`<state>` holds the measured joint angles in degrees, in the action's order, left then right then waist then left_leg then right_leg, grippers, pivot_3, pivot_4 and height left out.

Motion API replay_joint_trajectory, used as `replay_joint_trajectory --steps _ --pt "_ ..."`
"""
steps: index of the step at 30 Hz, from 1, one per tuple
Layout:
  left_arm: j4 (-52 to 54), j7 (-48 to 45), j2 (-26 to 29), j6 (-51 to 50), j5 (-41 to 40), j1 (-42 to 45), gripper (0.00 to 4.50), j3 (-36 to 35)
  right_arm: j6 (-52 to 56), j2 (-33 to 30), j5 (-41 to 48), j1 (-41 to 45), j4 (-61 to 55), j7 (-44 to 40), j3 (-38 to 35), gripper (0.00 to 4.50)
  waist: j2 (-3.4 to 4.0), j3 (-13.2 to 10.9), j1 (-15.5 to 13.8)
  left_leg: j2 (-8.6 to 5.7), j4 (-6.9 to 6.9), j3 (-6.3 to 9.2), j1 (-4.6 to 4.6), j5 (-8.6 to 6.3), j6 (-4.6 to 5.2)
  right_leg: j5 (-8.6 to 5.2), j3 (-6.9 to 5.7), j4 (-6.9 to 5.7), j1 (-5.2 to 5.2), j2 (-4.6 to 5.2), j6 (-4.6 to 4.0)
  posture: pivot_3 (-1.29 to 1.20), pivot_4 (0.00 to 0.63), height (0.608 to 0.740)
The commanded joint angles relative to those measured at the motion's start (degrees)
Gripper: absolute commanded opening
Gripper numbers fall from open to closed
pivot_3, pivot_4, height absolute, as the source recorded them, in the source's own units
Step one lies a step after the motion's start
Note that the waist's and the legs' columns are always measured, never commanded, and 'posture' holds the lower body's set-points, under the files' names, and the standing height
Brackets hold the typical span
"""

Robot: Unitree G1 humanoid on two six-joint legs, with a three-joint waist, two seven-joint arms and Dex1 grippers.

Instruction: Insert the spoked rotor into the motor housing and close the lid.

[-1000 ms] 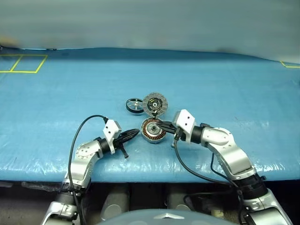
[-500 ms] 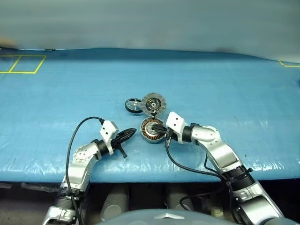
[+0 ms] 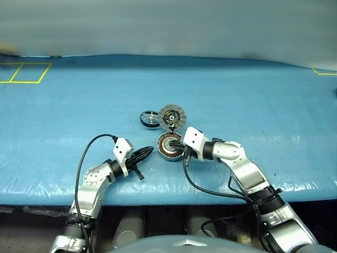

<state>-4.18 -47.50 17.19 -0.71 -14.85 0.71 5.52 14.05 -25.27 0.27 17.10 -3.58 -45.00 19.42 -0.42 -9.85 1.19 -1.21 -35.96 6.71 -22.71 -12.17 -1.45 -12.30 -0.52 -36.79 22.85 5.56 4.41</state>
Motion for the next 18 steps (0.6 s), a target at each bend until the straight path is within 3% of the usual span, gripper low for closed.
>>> replay_joint_trajectory --steps 1,18 --pt "1.91 0.26 -0.28 0.74 -0.84 -0.31 0.00 -0.15 0.26 -0.61 0.10 0.71 -3.44 -0.30 -0.91 0.01 0.00 0.00 -0.02 0.00 0.00 0.00 -0.01 0.00 0.00 0.00 0.00 0.00 0.00 0.00 0.00 0.00 0.150 0.740" --pt "1.30 0.91 -0.79 1.25 -0.38 -0.72 0.00 -0.16 -0.66 -0.83 -2.35 2.77 -0.47 -0.27 0.97 0.01 0.00 0.00 0.03 0.00 0.02 0.00 -0.04 0.00 0.00 0.01 0.00 0.02 0.03 0.00 0.01 0.00 0.150 0.740"
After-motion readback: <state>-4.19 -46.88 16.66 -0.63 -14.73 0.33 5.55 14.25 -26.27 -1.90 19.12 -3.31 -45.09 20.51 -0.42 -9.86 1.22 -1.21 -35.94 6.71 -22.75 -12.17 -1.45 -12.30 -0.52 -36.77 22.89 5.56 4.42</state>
